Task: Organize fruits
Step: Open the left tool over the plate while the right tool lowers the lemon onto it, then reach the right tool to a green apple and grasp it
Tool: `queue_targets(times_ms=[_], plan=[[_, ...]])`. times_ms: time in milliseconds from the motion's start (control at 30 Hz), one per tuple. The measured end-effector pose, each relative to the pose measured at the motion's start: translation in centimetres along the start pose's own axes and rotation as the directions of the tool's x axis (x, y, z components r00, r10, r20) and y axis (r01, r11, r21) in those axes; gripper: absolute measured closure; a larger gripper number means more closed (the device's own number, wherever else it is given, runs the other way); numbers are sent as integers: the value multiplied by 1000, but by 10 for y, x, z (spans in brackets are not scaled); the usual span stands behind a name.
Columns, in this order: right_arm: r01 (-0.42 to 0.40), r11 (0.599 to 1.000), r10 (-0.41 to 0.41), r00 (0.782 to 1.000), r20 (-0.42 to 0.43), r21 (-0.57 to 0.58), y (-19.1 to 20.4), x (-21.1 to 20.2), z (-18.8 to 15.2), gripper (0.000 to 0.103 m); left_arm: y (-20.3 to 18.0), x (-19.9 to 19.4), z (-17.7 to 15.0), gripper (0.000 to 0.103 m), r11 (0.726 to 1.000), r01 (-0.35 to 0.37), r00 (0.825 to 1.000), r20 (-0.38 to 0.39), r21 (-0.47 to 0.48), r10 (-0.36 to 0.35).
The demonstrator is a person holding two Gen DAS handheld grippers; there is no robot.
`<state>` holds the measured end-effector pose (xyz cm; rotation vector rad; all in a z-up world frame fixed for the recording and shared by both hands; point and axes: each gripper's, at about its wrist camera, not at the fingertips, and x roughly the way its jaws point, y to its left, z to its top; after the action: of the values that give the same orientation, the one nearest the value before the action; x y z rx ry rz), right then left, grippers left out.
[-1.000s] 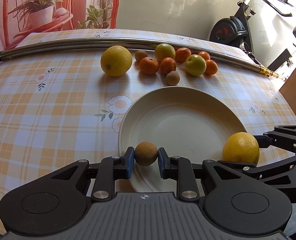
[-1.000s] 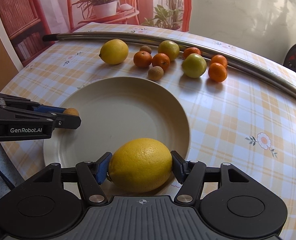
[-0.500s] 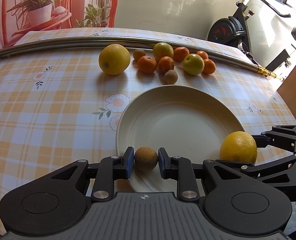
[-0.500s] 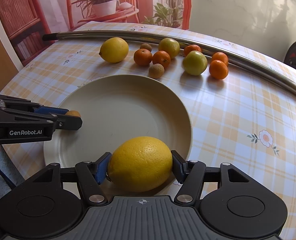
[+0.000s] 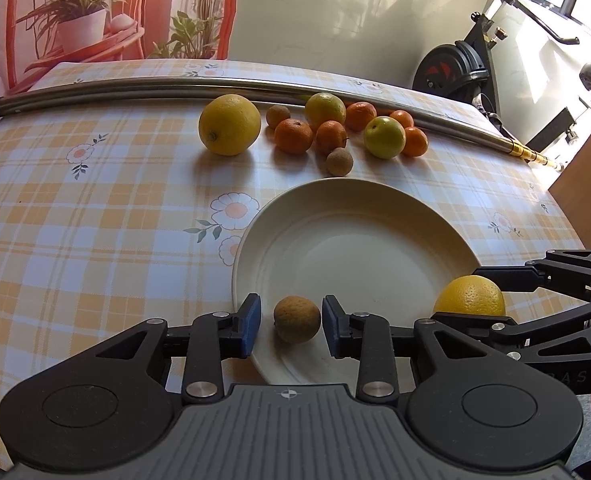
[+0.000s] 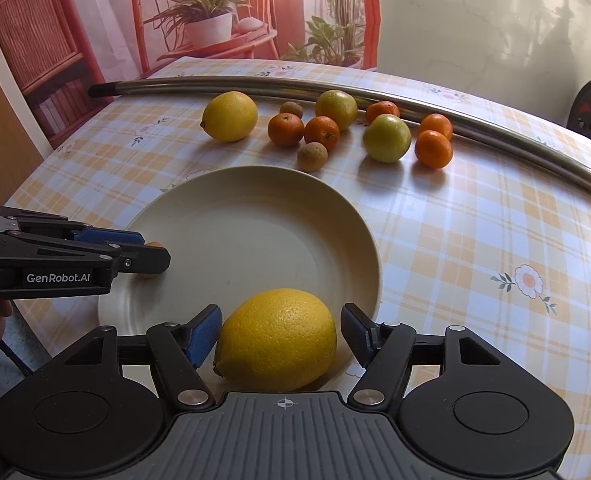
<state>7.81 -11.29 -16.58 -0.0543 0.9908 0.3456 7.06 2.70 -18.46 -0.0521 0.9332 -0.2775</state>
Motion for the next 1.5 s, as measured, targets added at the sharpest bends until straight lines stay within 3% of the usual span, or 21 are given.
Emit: queue_targets(times_ms=[467, 733, 967, 1500], plan=[[9, 1000, -10, 999, 48, 8, -4, -15, 8, 40, 2, -12, 2, 67, 1000, -12, 999, 38, -10, 12], [33, 997, -40, 992, 121, 63, -25, -30, 19, 40, 12, -23, 16, 67, 999, -30, 996, 80, -34, 32], [84, 992, -101, 977, 188, 98, -49, -40, 29, 32, 27, -26, 35, 67, 996, -55, 992, 109, -76, 63], [95, 989, -115, 978, 176, 117, -86, -5, 56, 35, 25, -5, 73, 67, 996, -57, 989, 129, -65, 65]])
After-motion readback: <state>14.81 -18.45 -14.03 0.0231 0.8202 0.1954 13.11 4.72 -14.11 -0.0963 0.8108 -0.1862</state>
